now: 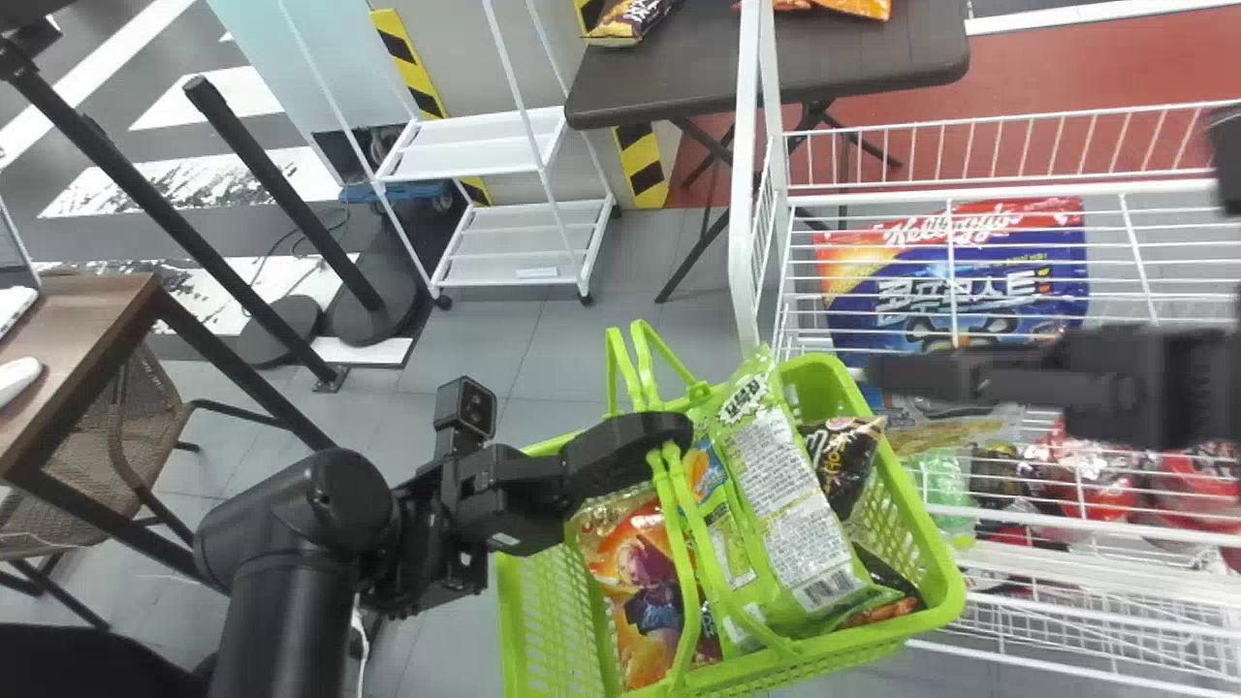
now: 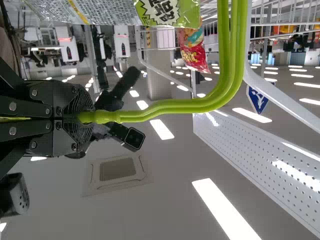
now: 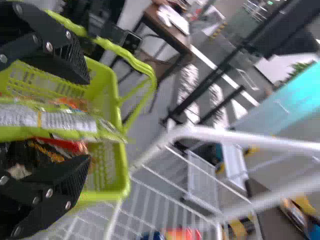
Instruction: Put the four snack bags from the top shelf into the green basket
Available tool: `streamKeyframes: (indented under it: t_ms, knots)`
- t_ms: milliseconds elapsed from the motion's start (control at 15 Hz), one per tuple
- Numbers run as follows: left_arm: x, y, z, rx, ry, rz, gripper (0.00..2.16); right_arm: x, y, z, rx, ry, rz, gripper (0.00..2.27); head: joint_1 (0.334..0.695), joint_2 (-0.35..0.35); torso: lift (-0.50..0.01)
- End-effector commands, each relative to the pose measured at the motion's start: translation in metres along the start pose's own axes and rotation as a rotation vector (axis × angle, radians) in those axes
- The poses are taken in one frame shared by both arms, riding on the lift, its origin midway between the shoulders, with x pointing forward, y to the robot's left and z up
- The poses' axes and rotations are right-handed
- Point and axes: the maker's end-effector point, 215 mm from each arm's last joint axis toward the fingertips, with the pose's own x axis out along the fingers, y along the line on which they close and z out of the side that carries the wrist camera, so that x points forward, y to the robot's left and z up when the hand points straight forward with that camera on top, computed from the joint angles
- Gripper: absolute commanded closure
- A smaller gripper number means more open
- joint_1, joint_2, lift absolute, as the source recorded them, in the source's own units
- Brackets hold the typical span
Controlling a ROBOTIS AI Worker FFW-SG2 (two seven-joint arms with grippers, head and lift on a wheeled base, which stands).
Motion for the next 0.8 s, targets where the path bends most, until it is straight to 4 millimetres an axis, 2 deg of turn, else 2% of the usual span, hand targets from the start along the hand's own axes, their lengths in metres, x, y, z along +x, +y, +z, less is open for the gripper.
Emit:
streamKeyframes:
  t_ms: [0, 67, 200, 267, 333, 533, 733]
  knots:
    - [-0.004, -0.002, 0.001, -0.003, -0.008, -0.007, 2.15, -0.035, -0.068, 0.02, 0.032, -0.069, -0.193, 0.05, 0.695, 0.255, 0.0]
    - [-0.005, 0.0, 0.001, -0.008, -0.011, -0.005, 2.15, -0.048, -0.108, 0.038, 0.04, -0.135, -0.289, 0.06, 0.695, 0.224, 0.0]
    - [-0.003, 0.001, 0.0, -0.012, -0.008, -0.005, 2.15, -0.065, -0.18, 0.061, 0.06, -0.223, -0.441, 0.06, 0.695, 0.14, 0.0]
    - [-0.003, 0.001, -0.001, -0.012, -0.007, -0.005, 2.15, -0.072, -0.208, 0.072, 0.053, -0.254, -0.507, 0.06, 0.695, 0.065, 0.0]
    - [-0.003, 0.002, -0.001, -0.013, -0.007, -0.005, 2.15, -0.087, -0.241, 0.088, 0.032, -0.311, -0.589, 0.07, 0.695, 0.033, 0.0]
    - [-0.006, 0.005, 0.0, -0.022, -0.018, -0.002, 2.15, -0.127, -0.306, 0.134, -0.059, -0.465, -0.761, 0.07, 0.695, -0.071, 0.0]
    - [-0.008, 0.005, 0.001, -0.024, -0.024, -0.001, 2.15, -0.153, -0.352, 0.152, -0.088, -0.528, -0.872, 0.07, 0.695, -0.162, 0.0]
